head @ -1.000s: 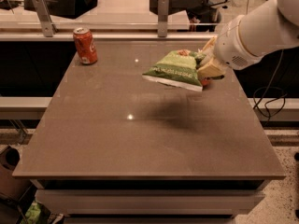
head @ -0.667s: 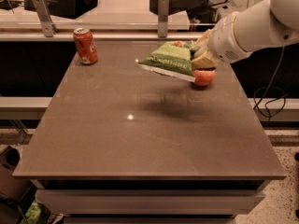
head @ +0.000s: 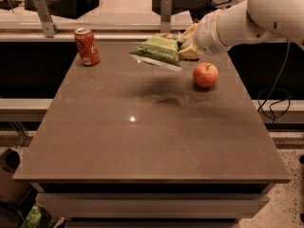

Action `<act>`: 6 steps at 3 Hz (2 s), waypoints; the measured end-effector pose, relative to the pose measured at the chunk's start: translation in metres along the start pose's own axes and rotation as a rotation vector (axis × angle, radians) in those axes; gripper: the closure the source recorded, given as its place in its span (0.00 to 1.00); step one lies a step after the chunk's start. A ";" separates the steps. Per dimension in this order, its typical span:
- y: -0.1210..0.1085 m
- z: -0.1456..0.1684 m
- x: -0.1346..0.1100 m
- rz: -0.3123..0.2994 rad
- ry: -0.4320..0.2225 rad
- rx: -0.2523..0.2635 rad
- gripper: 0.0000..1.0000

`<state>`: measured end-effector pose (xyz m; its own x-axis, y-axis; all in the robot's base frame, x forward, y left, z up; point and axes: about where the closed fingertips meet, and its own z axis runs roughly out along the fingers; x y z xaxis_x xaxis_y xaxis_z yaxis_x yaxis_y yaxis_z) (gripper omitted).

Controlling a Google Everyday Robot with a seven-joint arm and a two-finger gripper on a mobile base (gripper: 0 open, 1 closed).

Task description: Move green jalapeno chip bag near coke can

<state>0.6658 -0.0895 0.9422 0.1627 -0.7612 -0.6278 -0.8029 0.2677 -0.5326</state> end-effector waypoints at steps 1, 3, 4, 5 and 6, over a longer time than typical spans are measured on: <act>-0.010 0.022 -0.008 -0.023 -0.028 -0.007 1.00; -0.026 0.074 -0.023 -0.042 -0.128 -0.010 1.00; -0.029 0.100 -0.037 -0.066 -0.172 -0.024 1.00; -0.026 0.124 -0.055 -0.098 -0.183 -0.036 1.00; -0.019 0.141 -0.073 -0.138 -0.182 -0.048 1.00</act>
Offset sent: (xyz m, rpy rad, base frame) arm 0.0670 0.0542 -0.0124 0.0884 -0.0611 0.1089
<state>0.7501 0.0445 0.9188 0.3700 -0.6686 -0.6450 -0.7914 0.1369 -0.5958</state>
